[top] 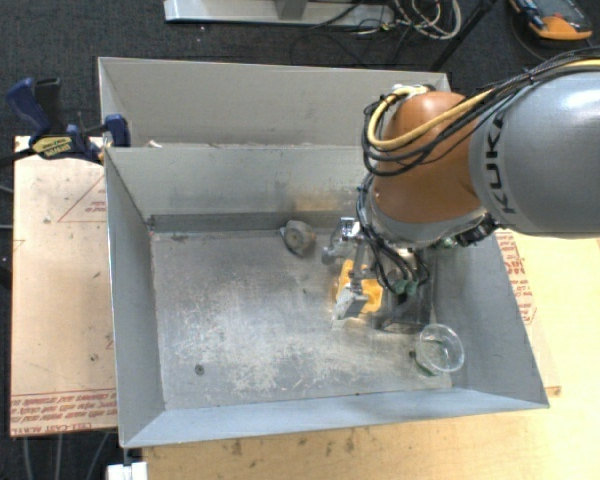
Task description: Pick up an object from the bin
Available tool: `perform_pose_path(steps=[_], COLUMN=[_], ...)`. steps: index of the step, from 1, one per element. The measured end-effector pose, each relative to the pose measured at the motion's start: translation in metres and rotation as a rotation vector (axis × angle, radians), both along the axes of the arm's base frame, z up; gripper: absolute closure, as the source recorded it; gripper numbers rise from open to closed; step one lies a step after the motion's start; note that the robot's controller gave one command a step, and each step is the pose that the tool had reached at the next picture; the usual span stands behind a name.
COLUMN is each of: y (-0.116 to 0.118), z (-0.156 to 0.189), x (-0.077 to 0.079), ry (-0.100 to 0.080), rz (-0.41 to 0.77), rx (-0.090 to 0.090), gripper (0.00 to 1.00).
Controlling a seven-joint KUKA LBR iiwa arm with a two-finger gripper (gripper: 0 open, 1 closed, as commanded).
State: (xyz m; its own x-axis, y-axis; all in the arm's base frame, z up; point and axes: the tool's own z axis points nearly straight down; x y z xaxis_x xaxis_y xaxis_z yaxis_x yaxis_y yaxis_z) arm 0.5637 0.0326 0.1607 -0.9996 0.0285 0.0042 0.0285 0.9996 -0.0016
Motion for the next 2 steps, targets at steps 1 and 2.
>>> perform_pose_path(steps=[1,2], y=[-0.017,-0.037], z=[-0.009,-0.047], x=[0.021,0.020], ry=[-0.007,-0.009], rz=[0.080,0.324], rx=[0.003,0.002], gripper=[0.00,0.00])
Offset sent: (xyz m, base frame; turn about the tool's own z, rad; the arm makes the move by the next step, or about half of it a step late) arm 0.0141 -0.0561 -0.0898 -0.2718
